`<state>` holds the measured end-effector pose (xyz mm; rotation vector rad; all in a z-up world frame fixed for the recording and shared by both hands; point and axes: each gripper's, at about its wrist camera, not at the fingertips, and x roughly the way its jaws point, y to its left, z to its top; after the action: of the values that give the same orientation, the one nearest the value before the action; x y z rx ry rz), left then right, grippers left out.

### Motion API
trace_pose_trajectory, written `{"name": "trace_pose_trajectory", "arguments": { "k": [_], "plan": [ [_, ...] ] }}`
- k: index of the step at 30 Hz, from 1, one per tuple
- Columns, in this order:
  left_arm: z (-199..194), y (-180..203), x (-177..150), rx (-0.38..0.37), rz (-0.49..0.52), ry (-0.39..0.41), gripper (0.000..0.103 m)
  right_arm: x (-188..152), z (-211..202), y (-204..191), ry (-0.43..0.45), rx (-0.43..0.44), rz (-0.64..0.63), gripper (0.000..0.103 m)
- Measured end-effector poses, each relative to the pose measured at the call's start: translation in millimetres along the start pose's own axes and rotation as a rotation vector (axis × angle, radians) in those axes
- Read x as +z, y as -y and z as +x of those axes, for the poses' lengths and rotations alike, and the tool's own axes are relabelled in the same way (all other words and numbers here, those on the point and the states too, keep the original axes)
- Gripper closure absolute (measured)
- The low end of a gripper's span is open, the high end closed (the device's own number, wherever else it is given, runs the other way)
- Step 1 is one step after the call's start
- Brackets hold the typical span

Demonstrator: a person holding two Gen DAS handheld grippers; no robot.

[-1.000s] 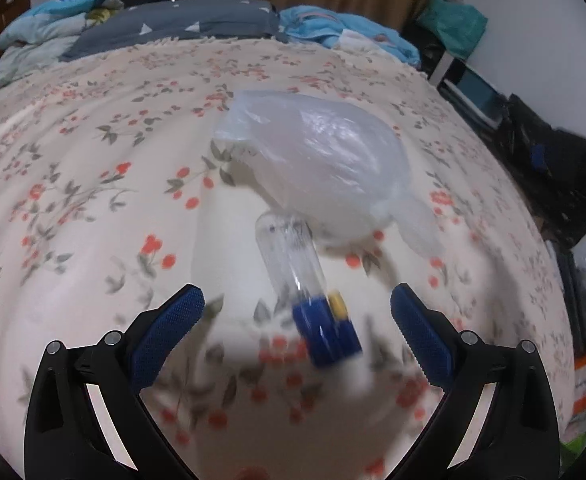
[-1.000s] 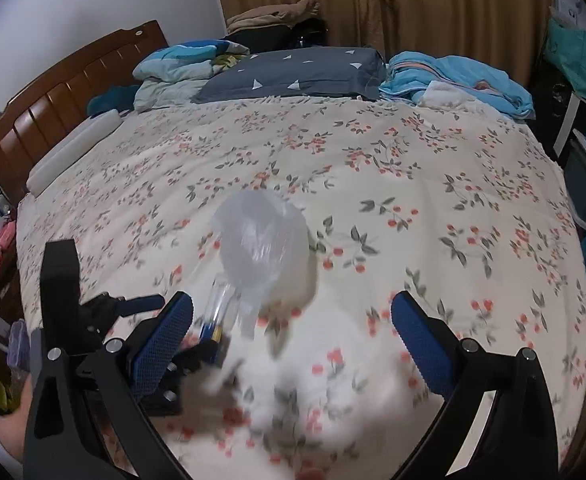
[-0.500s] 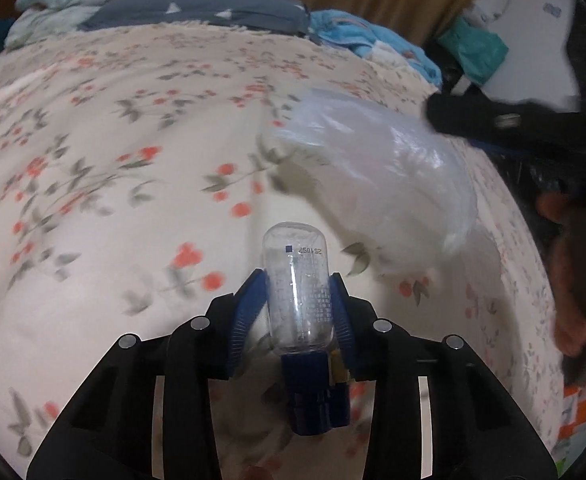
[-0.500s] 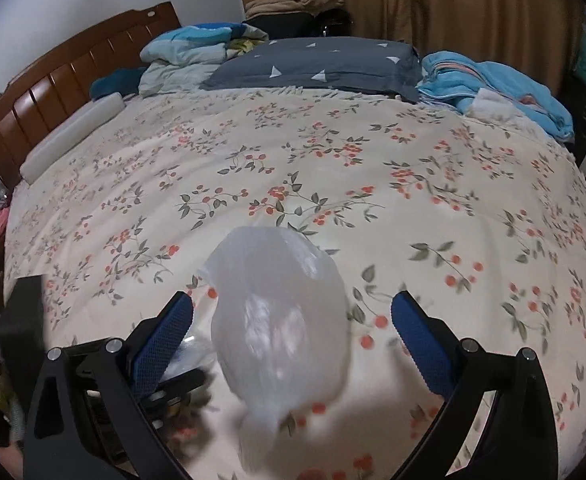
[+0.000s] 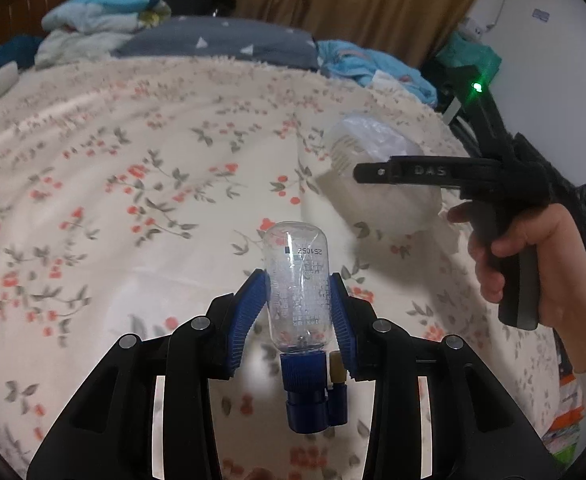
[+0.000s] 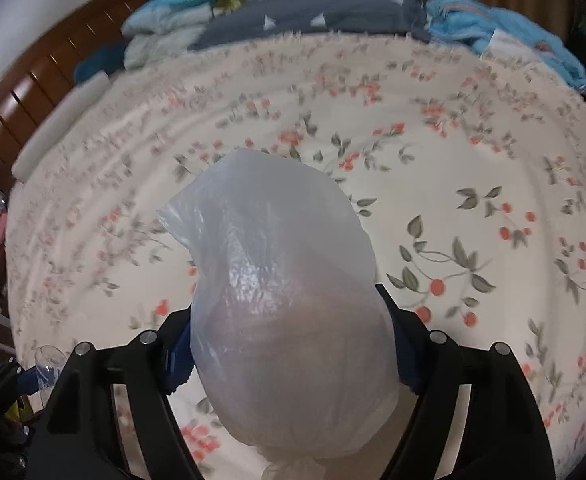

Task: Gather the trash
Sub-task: 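Grasp the small blue-capped bottle with the left tool while the right tool grasps the clear plastic bag, then carry the bottle and clear plastic bag over the red bin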

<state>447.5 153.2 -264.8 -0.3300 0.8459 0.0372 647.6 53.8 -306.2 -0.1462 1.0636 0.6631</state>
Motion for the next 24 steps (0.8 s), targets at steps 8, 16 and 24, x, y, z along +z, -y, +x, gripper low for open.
{"name": "trace_pose_trajectory", "arguments": {
  "k": [8, 16, 24],
  "plan": [
    [-75.4, 20.5, -3.4, 0.039, 0.071, 0.094, 0.066, -41.3, -125.1, -33.3, 0.187, 0.052, -0.034, 0.027],
    [-153.5, 42.6, -30.6, 0.07, 0.088, 0.165, 0.066, -115.0, -246.5, -70.7, 0.315, 0.076, -0.082, 0.026],
    [-234.8, 60.6, -66.4, 0.086, 0.101, 0.213, 0.066, -183.8, -342.8, -106.6, 0.415, 0.053, -0.098, 0.026]
  ]
}}
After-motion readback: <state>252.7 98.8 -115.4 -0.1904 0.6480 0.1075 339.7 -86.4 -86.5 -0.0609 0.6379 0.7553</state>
